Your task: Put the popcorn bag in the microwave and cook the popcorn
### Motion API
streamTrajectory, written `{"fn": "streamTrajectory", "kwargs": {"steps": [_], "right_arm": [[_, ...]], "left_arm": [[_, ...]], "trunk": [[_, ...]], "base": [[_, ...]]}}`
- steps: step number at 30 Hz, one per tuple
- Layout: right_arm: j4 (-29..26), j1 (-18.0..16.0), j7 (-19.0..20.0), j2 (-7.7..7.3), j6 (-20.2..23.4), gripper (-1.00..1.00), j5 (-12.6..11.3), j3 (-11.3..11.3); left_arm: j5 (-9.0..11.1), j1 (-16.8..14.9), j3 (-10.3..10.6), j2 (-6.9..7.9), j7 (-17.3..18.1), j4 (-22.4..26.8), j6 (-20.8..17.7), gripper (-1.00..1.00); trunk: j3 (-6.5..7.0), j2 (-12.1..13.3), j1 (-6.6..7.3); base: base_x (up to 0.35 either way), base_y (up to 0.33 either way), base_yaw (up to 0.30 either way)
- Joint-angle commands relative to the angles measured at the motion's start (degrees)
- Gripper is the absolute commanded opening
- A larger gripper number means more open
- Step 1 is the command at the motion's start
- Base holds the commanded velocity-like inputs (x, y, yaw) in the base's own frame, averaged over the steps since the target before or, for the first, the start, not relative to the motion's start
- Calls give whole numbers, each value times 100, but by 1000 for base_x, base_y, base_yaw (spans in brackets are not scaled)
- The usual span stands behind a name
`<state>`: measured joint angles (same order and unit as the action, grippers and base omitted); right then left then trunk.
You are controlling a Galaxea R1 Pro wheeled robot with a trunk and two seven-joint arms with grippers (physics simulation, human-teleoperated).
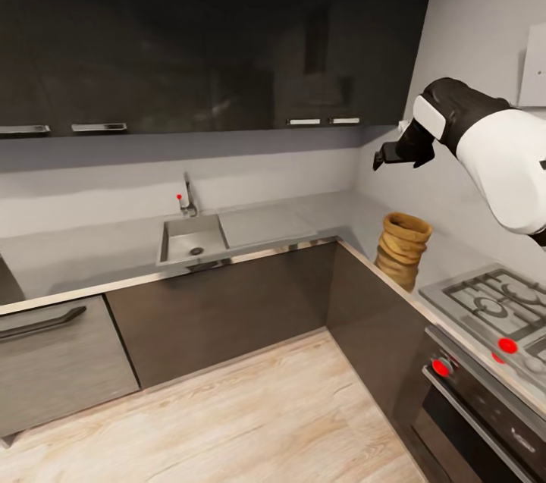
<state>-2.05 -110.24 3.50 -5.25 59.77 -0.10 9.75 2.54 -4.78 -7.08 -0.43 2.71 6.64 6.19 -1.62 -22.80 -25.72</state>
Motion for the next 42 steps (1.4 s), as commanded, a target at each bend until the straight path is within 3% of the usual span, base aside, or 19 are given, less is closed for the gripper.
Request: {"fn": "streamTrajectory", "kwargs": {"steps": [1, 20, 26, 34, 42], "right_arm": [[-4, -2, 37, -2, 23, 100, -3, 49], [3, 111, 36, -130, 23, 100, -6, 80], [3, 228, 36, -144, 23, 100, -4, 214], [3, 415, 36, -143, 23, 100, 1, 267], [-1, 477, 36, -135, 23, 100, 1, 297]], "left_arm": [[27, -5, -37, -1, 25, -5, 14, 100], [19, -5, -32, -2, 15, -5, 5, 100], [22, -5, -38, -1, 16, -5, 7, 100], [27, -5, -39, -1, 19, -5, 14, 100], [29, -5, -46, 15, 19, -5, 11, 100]], "trunk": [[-13, -12, -7], [-13, -12, -7], [-13, -12, -7], [-13, -12, -7], [-13, -12, -7]], "base": [[311, -92, 0], [314, -194, 0], [281, -234, -47], [62, -46, -243], [87, 6, -33]]}}
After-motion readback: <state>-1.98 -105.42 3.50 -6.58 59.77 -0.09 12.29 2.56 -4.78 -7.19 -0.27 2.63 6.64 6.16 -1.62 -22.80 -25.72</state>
